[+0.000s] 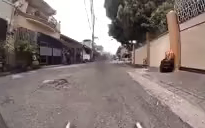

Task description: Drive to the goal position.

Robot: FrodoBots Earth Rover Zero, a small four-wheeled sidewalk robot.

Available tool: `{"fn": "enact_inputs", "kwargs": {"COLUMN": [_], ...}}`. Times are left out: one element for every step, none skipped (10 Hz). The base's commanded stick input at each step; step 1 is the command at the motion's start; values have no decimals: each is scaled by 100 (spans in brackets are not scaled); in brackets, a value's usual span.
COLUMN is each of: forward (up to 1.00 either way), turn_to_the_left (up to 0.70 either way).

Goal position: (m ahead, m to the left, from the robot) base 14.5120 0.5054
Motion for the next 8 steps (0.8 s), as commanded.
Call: {"fn": "enact_inputs", "kwargs": {"forward": [70,70,70,70,70,70,70,70], "turn_to_the_left": [0,0,0,0,0,0,0,0]}}
